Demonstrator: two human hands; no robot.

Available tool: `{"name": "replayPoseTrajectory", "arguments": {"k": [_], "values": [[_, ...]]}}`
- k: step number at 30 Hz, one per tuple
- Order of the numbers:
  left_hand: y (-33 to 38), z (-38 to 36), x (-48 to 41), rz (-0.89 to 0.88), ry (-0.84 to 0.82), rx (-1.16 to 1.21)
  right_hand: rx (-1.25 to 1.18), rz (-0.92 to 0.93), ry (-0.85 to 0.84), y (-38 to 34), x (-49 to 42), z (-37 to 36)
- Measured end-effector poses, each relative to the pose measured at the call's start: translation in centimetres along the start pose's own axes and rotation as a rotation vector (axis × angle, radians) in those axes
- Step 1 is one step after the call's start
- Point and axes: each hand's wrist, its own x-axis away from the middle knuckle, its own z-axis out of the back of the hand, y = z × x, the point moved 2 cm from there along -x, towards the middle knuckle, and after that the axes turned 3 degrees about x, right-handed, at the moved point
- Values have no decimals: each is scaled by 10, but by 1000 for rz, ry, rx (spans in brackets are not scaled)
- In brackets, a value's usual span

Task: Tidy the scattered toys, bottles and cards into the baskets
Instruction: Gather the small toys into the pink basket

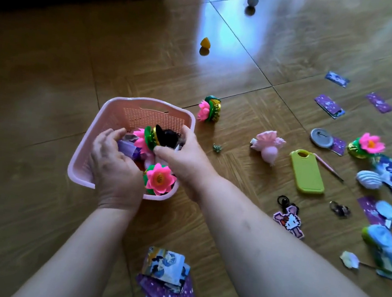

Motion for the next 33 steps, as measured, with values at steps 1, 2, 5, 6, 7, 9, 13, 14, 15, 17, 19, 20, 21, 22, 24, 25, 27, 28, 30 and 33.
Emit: {"name": "replayPoseTrajectory", "arguments": {"k": [1,2,5,6,7,9,13,14,15,17,19,20,21,22,24,25,27,28,30,33], "values": [[0,0,-2,-1,6,-5,-110,-10,-16,-2,-3,-3],[-1,-2,-3,0,4,-10,-203,-17,-22,-5,-2,-2],[4,-5,-3,-21,-19,-2,-325,5,46,0,8,17],[8,-6,-1,-47,-46,7,-272,14,121,9,15,30],[12,-9,4,-77,-78,11,-169,29,230,22,23,46],[21,-13,13,-145,-125,11,126,-15,454,58,35,86],[37,-27,42,-290,-250,37,722,-429,564,138,70,168],[37,-30,48,-320,-275,42,796,-495,544,153,82,180],[37,-34,55,-343,-299,46,844,-538,507,166,94,189],[39,-42,66,-375,-349,59,887,-563,431,183,116,196],[40,-47,73,-393,-394,69,921,-526,422,195,130,196],[40,-51,78,-402,-421,74,922,-512,452,200,135,195],[41,-52,80,-412,-444,79,907,-494,499,201,136,194],[41,-54,83,-420,-466,84,855,-482,566,201,134,194],[42,-55,89,-434,-510,91,697,-468,705,196,123,195],[42,-56,92,-442,-537,87,667,-466,730,193,115,196],[40,-58,100,-459,-592,75,762,-483,673,188,100,199],[40,-61,102,-475,-621,67,825,-488,613,185,90,200],[38,-63,111,-487,-695,45,805,-489,534,182,81,203],[40,-68,130,-500,-846,-3,557,-487,544,177,84,210]]}}
